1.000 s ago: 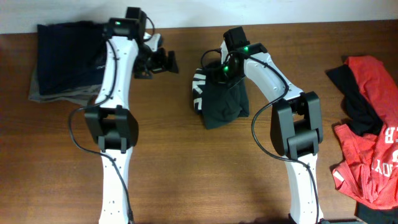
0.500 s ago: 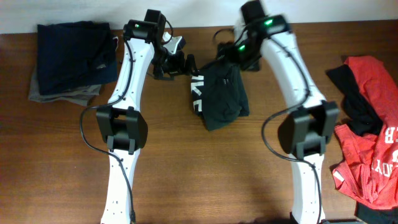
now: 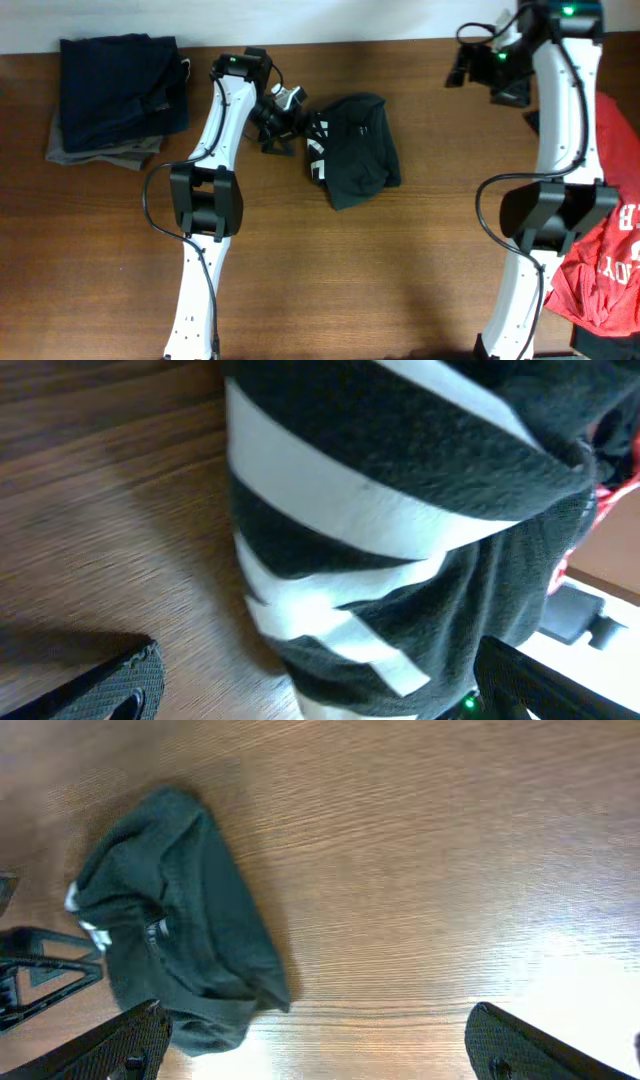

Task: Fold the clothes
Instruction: 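Hand the bundle from the right gripper to the left gripper, then carry the bundle with the left gripper toward the garment stack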

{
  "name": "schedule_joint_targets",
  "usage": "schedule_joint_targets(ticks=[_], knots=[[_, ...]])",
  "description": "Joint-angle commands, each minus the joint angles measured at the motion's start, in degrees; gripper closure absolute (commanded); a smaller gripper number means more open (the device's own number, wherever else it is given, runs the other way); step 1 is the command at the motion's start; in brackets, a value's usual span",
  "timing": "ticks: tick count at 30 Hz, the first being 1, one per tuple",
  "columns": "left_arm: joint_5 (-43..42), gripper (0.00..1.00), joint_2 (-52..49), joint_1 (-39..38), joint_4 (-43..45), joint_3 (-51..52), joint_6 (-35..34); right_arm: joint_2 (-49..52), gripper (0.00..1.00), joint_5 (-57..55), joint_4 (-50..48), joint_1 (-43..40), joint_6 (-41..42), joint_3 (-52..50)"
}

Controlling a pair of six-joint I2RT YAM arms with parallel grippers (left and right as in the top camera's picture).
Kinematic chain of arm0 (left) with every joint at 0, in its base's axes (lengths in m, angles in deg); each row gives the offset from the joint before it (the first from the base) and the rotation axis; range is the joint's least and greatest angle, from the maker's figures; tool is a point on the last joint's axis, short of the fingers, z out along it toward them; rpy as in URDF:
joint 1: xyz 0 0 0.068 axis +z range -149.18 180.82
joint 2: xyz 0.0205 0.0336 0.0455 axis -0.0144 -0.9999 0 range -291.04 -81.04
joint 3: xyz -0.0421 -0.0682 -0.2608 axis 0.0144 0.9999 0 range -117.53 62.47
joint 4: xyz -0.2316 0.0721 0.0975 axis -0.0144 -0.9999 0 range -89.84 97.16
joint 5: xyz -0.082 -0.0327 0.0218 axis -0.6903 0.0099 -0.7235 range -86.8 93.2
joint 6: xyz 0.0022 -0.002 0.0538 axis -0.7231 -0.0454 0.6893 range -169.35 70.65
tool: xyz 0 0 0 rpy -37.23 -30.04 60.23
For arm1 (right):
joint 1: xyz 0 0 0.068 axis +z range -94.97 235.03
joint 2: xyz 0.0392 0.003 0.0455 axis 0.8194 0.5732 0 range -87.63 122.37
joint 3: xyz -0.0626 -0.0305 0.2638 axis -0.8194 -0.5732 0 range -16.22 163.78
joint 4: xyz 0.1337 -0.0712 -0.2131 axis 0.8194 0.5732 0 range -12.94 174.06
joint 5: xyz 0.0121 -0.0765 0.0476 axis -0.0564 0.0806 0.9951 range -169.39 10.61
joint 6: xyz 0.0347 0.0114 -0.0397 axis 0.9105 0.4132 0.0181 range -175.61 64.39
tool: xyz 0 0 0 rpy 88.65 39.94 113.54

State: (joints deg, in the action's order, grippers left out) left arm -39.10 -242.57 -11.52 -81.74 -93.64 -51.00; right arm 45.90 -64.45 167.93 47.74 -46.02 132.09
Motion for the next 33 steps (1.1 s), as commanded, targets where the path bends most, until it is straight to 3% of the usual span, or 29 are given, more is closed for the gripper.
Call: schedule_joint_targets(ticks=[1, 11, 13, 15, 16, 18, 20, 21, 25, 33], knots=[[-4.3, 0.01, -2.9, -1.3, 0.9, -0.3, 1.3, -1.0, 0.01, -0.4, 0.3, -0.7, -1.7, 0.7], [-10.7, 0.01, -7.5, -6.2, 4.2, -0.3, 1.2, -0.9, 0.01, -0.4, 0.2, 0.1, -3.4, -2.5], [-10.7, 0.07, -7.8, -6.8, 5.3, -0.2, 1.2, -0.9, 0.01, -0.4, -0.8, 0.3, -3.4, -4.6], [-10.7, 0.41, -8.0, -7.0, 6.6, -0.2, 1.2, -0.8, 0.01, -0.4, -2.1, 0.5, -3.4, -7.3], [-10.6, 0.53, -8.0, -7.0, 7.1, -0.3, 1.2, -0.8, 0.01, -0.4, -3.1, 0.6, -3.4, -9.0], [-10.6, 0.67, -8.0, -7.0, 7.8, -0.3, 1.2, -0.8, 0.01, -0.1, -5.6, 0.9, -3.4, -13.4], [-10.4, 0.94, -8.0, -7.0, 8.2, -0.3, 1.2, -0.8, 0.02, 0.9, -8.7, 1.3, -3.4, -18.6], [-10.4, 1.00, -8.0, -7.0, 8.3, -0.3, 1.2, -0.8, 0.01, 1.6, -10.1, 1.4, -3.4, -20.7], [-8.7, 1.00, -8.0, -7.0, 8.6, -0.3, 1.3, -0.8, 0.01, 3.1, -15.5, 1.7, -3.4, -28.6], [2.4, 1.00, -7.8, -4.6, 7.6, -3.8, 2.6, -0.8, 0.01, 2.8, -20.2, 1.7, -3.4, -38.0]])
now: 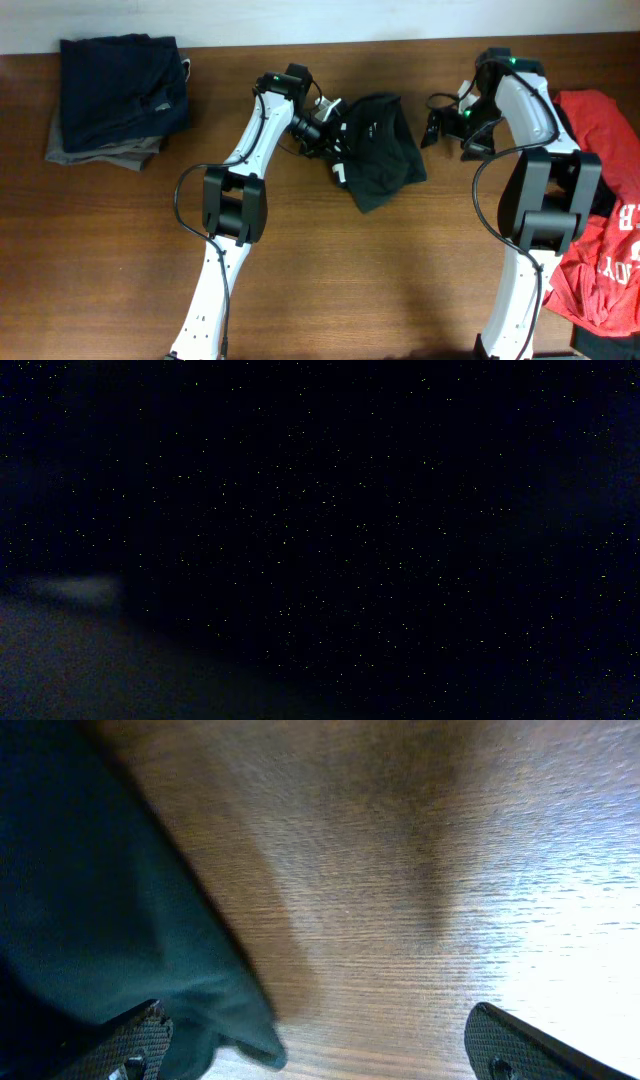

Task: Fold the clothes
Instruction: 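Carry the bundle with the left gripper toward the garment stack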

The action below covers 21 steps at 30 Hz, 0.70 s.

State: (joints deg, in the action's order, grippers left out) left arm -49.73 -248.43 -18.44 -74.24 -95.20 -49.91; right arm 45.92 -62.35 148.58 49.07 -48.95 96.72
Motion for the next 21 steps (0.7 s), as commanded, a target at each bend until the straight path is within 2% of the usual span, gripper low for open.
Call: schedule_joint_targets(ticks=[1, 7, 10, 21], knots=[[14.3, 1.00, -2.0, 3.1, -0.3, -3.7, 1.5, -0.8, 0.01, 0.7, -0.9, 0.3, -0.5, -3.1], [24.5, 1.00, -2.0, 8.2, -3.6, -16.6, 2.0, -0.8, 0.01, 0.3, -1.5, 0.3, -0.5, -4.2], [26.3, 1.00, -2.0, 10.5, -4.6, -22.4, 3.0, -0.8, 0.01, 0.3, -1.7, 0.3, -0.5, -4.2], [29.3, 1.00, 2.4, 18.6, 2.0, -22.2, 5.4, -0.8, 0.01, 0.3, -0.2, 0.3, -0.5, -4.2]])
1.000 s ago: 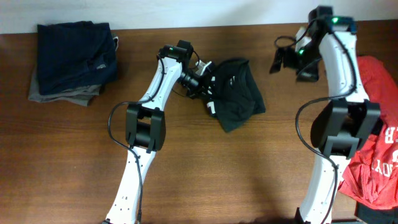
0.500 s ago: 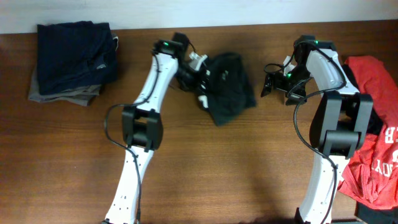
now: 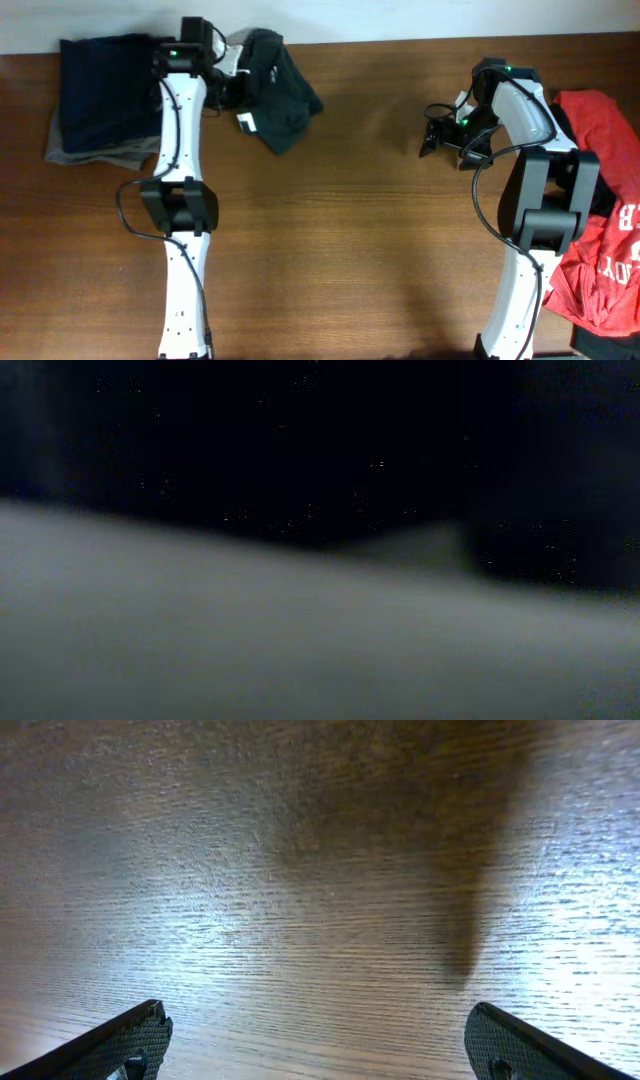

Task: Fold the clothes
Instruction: 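Carry the bundle with the left gripper toward the garment stack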

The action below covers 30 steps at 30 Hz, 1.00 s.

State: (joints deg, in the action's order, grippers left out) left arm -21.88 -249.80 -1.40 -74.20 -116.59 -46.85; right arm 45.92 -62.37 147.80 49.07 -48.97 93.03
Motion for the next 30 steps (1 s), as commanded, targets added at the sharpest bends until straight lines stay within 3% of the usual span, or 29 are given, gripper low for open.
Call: schedule_joint_targets(ticks=[1, 18, 24, 30], knots=[[1.7, 1.00, 4.3, 2.4, 3.0, -0.8, 2.4, -0.8, 0.01, 0.3, 0.8, 0.3, -0.4, -0.5], [8.0, 1.00, 18.5, 7.4, 6.6, -0.8, 3.1, -0.8, 0.01, 0.3, 2.2, 0.3, -0.4, -0.5], [12.2, 1.00, 22.2, 9.9, 8.4, -0.8, -2.8, -0.8, 0.00, 0.3, 2.3, 0.3, -0.4, -0.5], [14.7, 1.00, 22.2, 13.7, 8.6, 0.1, -13.6, -0.8, 0.00, 0.3, 2.8, 0.3, -0.4, -0.5]])
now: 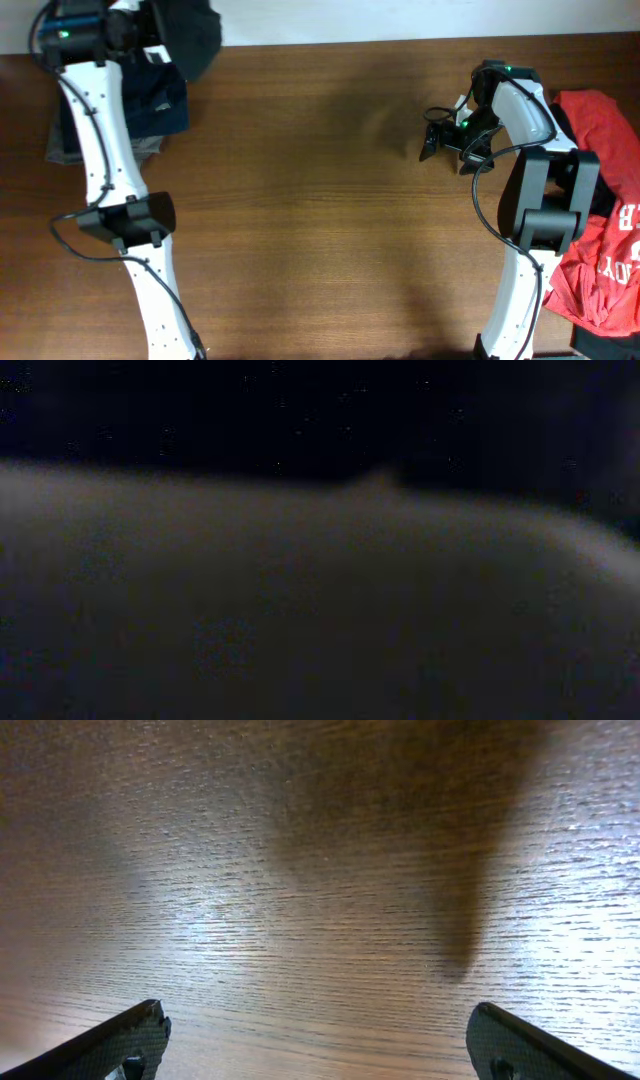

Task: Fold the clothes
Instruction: 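Carry the bundle with the left gripper toward the garment stack, then lower the bundle onto the stack top and open the left gripper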

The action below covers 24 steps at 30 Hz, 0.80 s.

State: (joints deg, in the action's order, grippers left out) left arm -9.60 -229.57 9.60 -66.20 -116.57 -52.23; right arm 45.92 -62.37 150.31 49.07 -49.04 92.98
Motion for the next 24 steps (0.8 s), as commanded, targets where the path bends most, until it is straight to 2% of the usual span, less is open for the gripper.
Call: schedule_joint_targets(ticks=[1, 8, 12, 20, 24], knots=[[2.6, 1.00, 1.9, 3.5, 0.7, 0.1, -10.6, -0.8, 0.00, 0.3, 0.3, 0.3, -0.3, -0.4], [3.8, 1.00, 0.2, 6.5, 2.6, 0.2, -26.7, -0.8, 0.00, 0.8, 0.3, 0.3, -0.1, -0.4], [3.6, 1.00, -3.0, 6.6, 4.0, 0.2, -32.6, -0.8, 0.02, 1.0, 0.7, 0.3, -0.2, -0.4], [2.1, 1.00, -11.3, 6.6, 4.6, 0.2, -35.3, -0.8, 0.03, 1.0, 1.8, 0.3, -0.2, -0.4], [6.5, 1.00, -13.9, 6.8, 4.5, 0.2, -35.3, -0.8, 0.03, 1.0, 2.4, 0.3, -0.2, -0.4]])
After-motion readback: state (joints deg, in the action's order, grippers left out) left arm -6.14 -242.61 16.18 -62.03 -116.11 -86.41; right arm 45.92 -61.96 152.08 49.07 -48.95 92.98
